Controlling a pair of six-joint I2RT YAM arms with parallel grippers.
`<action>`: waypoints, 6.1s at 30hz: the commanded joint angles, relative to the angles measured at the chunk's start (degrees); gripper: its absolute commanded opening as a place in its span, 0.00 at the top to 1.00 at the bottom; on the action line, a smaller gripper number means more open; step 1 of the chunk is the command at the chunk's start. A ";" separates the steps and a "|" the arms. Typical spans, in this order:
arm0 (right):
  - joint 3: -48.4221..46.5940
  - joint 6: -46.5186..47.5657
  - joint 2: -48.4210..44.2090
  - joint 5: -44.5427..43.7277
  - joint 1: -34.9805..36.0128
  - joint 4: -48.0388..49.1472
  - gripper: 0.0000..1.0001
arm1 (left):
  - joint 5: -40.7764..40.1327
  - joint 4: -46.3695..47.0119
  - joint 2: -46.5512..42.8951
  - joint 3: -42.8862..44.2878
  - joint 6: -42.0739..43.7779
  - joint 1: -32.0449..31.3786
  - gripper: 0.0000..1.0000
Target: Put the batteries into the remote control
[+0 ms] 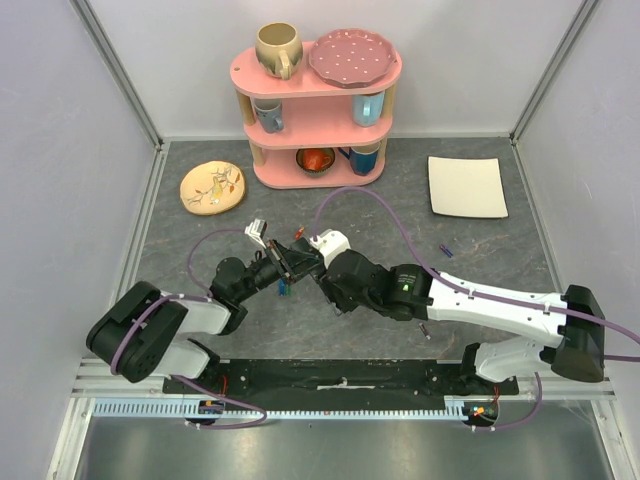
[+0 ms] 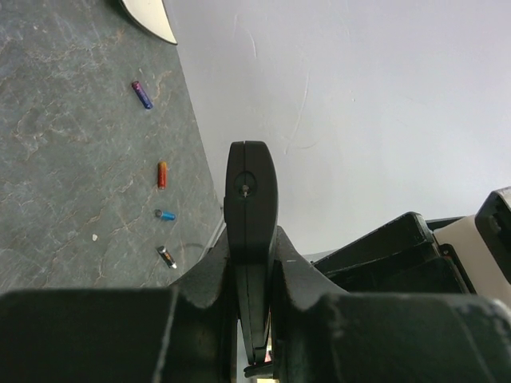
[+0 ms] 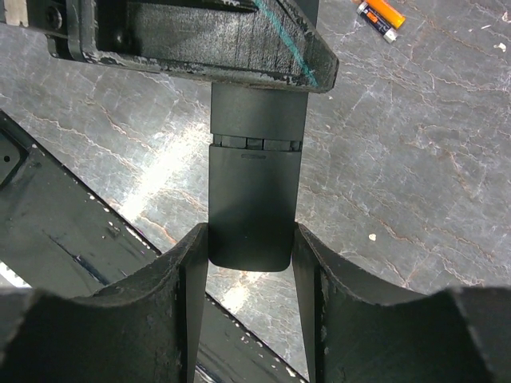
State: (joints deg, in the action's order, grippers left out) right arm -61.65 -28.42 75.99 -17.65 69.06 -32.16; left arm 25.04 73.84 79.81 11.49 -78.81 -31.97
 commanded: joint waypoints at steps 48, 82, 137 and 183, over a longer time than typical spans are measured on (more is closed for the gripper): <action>9.88 3.81 7.68 6.05 -35.22 12.91 0.50 | 3.53 -35.17 -40.87 -4.98 13.94 3.31 0.98; 24.73 -3.21 4.69 5.70 -35.31 12.91 0.42 | 2.65 -33.94 -40.08 -7.09 13.68 3.31 0.98; 17.09 2.76 -3.13 20.38 -33.29 27.15 0.11 | -3.08 -49.14 -54.05 -6.13 18.07 3.40 0.98; -7.26 -4.36 28.25 -0.19 -21.60 21.61 0.17 | 5.46 -35.52 -53.43 -14.21 8.84 6.30 0.98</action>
State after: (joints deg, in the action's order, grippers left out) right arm -65.23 -30.09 102.78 -14.24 46.50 -11.09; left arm 30.46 38.96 28.95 2.92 -68.82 -26.04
